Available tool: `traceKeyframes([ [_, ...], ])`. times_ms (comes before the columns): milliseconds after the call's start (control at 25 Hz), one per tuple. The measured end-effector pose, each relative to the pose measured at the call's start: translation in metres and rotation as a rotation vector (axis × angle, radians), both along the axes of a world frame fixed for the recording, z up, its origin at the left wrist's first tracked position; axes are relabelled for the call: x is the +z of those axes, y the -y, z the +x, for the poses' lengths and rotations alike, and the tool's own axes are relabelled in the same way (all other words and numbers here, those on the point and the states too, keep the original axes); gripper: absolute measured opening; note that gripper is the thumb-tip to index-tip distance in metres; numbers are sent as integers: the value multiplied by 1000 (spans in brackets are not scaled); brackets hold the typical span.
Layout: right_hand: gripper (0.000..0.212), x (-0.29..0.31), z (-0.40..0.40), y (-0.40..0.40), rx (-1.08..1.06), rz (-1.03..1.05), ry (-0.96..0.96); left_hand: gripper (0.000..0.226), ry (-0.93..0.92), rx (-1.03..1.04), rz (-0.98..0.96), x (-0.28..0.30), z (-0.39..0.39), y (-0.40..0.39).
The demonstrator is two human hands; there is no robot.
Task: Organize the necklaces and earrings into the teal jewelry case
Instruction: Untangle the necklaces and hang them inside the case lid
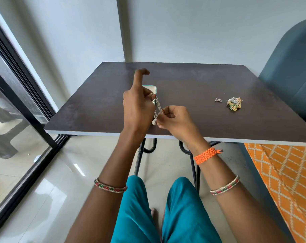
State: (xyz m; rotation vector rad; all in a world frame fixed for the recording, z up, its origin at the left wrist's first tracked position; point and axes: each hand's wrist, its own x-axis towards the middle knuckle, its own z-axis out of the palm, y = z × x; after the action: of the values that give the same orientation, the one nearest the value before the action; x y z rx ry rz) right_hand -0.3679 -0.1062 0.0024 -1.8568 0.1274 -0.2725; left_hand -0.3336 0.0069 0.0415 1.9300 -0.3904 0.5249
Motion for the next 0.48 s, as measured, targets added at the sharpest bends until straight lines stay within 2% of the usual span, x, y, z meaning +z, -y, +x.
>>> traceKeyframes([
  [80,16,0,-1,0,19,-33,19,53,-1,-5,51,0,1,2],
  [160,17,-2,-1,5,70,-42,-28,50,-79,-81,99,0,5,-2],
  [280,4,2,-1,14,134,21,-92,48,-136,-190,157,6,13,-10],
  [400,31,18,11,22,97,30,37,48,-103,-215,259,19,19,-13],
  [480,35,33,24,22,88,-3,175,49,-78,-221,310,31,24,-14],
])
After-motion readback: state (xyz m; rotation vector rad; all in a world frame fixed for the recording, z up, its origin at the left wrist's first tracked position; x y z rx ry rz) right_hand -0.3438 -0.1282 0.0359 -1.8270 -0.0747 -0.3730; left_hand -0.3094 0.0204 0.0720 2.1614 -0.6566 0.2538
